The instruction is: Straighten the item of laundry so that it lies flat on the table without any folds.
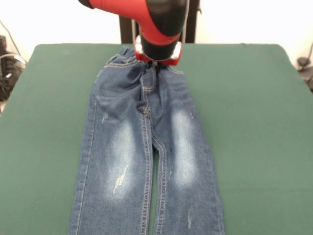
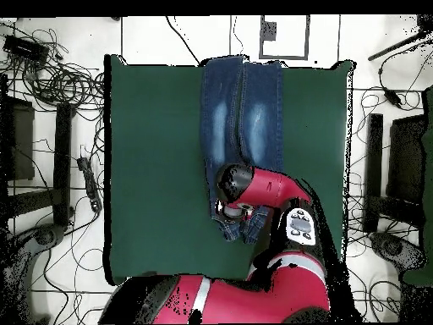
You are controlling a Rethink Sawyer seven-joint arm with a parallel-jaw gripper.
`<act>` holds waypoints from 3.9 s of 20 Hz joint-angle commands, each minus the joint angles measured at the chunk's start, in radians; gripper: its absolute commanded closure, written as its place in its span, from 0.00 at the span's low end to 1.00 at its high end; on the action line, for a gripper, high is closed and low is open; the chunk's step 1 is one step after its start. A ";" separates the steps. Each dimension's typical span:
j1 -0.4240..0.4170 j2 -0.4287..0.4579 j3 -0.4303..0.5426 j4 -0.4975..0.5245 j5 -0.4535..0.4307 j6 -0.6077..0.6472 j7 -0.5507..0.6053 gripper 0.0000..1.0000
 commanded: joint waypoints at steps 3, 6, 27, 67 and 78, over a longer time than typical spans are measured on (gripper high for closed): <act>-0.048 -0.084 0.102 0.142 0.045 -0.281 0.159 1.00; -0.050 -0.087 0.119 0.158 0.078 -0.282 0.190 1.00; -0.047 -0.095 0.106 0.171 0.116 -0.272 0.208 1.00; 0.000 -0.153 0.141 0.267 0.340 -0.249 0.209 0.00; 0.073 -0.167 -0.042 0.109 0.164 0.040 0.193 0.00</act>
